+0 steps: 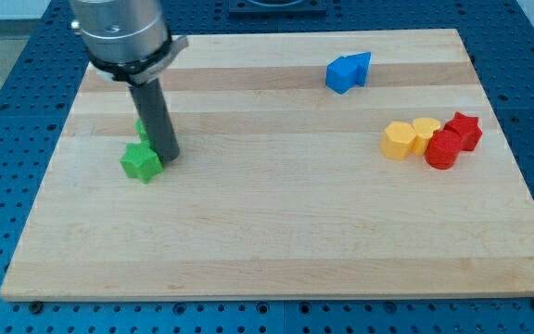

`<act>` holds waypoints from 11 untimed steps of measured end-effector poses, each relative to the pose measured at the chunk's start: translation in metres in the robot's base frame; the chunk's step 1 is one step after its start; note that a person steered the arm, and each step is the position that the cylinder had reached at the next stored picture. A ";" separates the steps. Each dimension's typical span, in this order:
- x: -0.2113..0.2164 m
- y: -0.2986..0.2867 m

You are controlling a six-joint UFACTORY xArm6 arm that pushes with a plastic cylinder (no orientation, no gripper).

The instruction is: Push the green star into the green circle

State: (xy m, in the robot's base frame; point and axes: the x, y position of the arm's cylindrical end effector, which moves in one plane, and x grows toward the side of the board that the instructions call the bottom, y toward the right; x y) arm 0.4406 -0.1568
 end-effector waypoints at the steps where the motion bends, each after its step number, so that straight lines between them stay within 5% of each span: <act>1: 0.000 -0.002; 3: 0.027 0.068; 5: 0.074 -0.017; 7: 0.024 -0.017; 9: 0.024 -0.023; 11: 0.025 0.109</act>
